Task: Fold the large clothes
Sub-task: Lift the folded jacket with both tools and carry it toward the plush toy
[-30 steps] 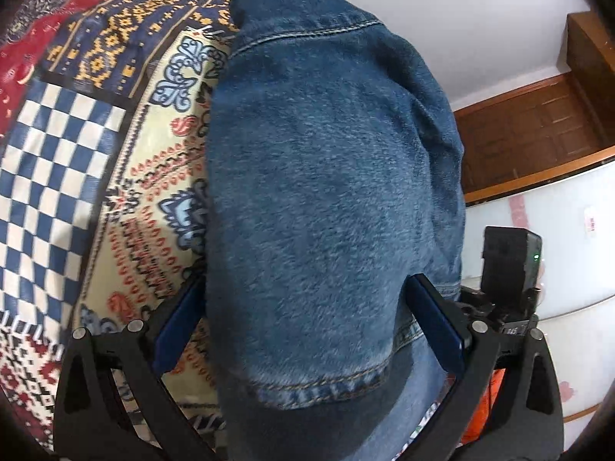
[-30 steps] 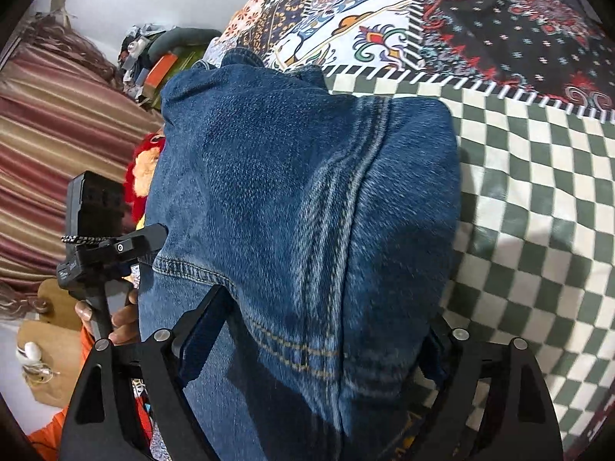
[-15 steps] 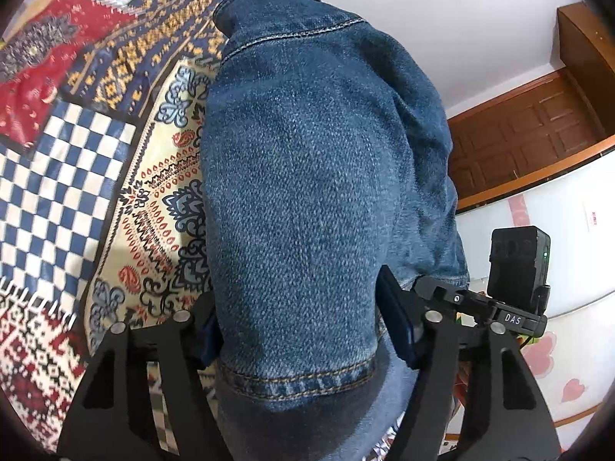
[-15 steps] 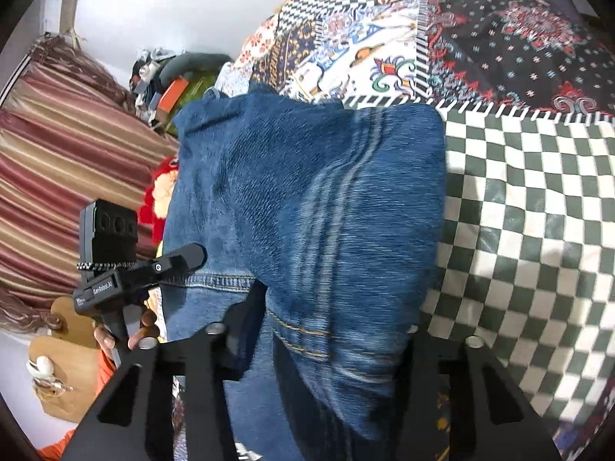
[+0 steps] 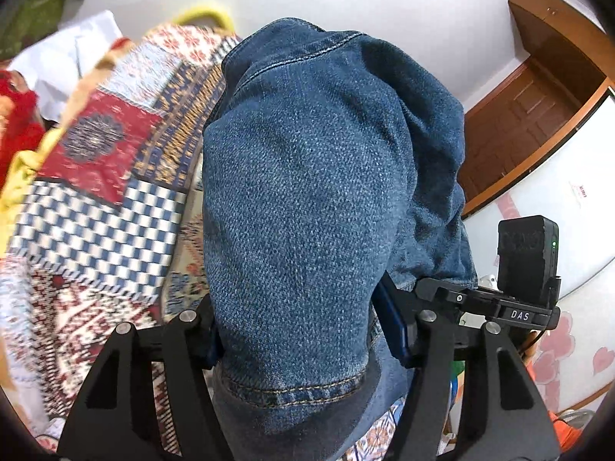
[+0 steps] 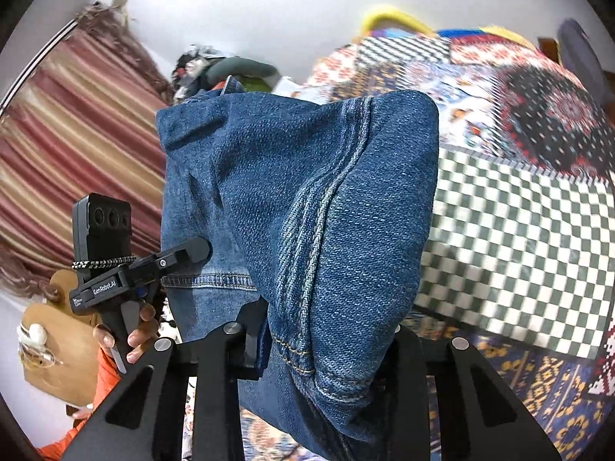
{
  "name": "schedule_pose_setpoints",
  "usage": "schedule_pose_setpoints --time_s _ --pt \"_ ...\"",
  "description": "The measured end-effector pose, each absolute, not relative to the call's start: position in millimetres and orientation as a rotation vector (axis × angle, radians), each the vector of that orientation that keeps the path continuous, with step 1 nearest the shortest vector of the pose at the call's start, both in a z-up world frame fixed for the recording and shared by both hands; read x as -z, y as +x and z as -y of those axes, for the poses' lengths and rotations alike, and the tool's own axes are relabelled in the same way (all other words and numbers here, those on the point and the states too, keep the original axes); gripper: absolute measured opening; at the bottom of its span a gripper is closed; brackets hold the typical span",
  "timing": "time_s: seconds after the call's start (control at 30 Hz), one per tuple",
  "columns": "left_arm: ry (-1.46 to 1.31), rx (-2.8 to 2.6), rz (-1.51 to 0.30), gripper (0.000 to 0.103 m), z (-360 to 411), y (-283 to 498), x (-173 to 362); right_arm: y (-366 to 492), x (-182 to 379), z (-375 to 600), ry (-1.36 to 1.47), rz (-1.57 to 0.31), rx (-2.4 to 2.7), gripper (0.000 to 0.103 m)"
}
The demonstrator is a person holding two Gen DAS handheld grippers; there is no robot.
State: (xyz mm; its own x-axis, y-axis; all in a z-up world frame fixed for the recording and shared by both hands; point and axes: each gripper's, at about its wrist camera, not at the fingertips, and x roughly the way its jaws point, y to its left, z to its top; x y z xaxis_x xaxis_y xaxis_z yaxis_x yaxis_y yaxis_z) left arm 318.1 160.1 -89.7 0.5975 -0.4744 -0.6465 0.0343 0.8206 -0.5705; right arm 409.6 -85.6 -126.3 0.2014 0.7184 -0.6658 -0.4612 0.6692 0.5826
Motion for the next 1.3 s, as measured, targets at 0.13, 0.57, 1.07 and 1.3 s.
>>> schedule_pose_setpoints --time_s 0.13,0.57,1.07,1.3 --pt "-0.571 0.28 -0.869 0.064 -191 297 84 387 111 60 0.248 -1.07 -0.873 0.031" --pt "-0.702 0.136 -0.95 0.064 -278 253 150 363 163 -49 0.192 -1.226 -0.933 0.031" --pt "-0.858 0.094 -1.064 0.068 -322 267 274 421 276 -95 0.198 -1.407 -0.896 0.031" --pt "-0.584 0.019 -1.054 0.07 -304 249 237 413 257 -79 0.055 -1.322 -0.905 0.031"
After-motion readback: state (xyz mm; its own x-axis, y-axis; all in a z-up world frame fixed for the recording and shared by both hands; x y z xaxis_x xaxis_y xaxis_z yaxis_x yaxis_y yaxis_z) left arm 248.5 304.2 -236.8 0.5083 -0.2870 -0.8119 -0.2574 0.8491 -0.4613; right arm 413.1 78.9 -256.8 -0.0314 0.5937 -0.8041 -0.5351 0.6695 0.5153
